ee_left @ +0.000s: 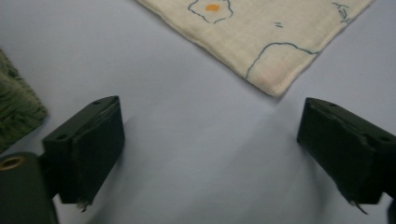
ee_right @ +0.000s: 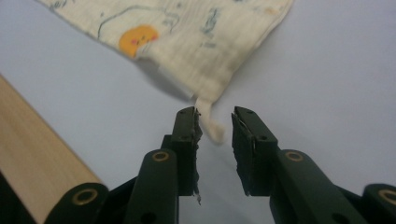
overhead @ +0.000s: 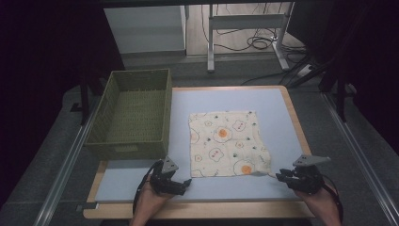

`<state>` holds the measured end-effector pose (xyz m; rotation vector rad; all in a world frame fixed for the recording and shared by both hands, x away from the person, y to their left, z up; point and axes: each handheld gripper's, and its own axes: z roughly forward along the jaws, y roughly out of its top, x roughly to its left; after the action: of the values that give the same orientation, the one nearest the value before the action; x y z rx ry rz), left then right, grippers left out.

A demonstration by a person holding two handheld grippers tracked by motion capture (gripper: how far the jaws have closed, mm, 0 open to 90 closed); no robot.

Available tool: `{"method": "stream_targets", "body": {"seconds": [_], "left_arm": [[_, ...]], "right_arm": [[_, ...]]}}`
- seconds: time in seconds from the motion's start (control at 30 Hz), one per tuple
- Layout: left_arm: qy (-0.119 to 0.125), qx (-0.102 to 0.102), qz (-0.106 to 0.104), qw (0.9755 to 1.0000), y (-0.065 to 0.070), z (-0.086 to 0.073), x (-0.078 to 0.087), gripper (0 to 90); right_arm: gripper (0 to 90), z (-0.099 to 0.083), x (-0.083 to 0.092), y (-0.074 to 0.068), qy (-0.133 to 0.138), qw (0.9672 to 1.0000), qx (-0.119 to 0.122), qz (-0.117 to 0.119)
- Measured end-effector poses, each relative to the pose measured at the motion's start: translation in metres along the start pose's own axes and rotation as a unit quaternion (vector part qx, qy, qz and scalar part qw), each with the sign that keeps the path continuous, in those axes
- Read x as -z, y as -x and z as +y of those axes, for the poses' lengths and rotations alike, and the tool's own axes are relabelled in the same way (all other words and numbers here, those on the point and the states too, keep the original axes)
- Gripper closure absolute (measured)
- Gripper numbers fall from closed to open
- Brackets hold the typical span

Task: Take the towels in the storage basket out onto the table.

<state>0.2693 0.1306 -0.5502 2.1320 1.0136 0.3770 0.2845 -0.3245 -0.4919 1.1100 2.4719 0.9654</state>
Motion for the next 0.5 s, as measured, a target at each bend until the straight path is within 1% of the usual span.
{"method": "stream_targets", "body": {"seconds": [0.07,0.13,0.17,0.23,0.33,0.5], "left_arm": [[0.003,0.005,-0.009,0.9999,-0.001,0.002,0.001,13.0],[0.003,0.006,-0.009,0.9999,-0.001,0.006,0.001,13.9],[0.006,0.005,-0.005,1.0,-0.001,0.01,0.002,14.4],[0.009,0.005,-0.002,0.9999,-0.002,0.016,0.001,17.0],[0.014,0.002,0.0,0.9999,-0.002,0.029,-0.002,19.6],[0.017,-0.009,0.002,0.9998,-0.004,0.055,-0.015,22.8]], "right_arm": [[67.6,0.005,0.0,0.002,0.006,1.0,0.0,-0.001],[67.1,0.011,-0.001,0.004,0.012,0.9999,-0.001,-0.001],[66.8,0.014,-0.002,0.005,0.014,0.9999,-0.001,0.0],[65.1,0.021,-0.005,0.009,0.023,0.9997,-0.005,0.005],[63.6,0.028,-0.011,0.014,0.027,0.9995,-0.01,0.011],[62.7,0.042,-0.027,0.022,0.027,0.9995,-0.015,0.008]]}}
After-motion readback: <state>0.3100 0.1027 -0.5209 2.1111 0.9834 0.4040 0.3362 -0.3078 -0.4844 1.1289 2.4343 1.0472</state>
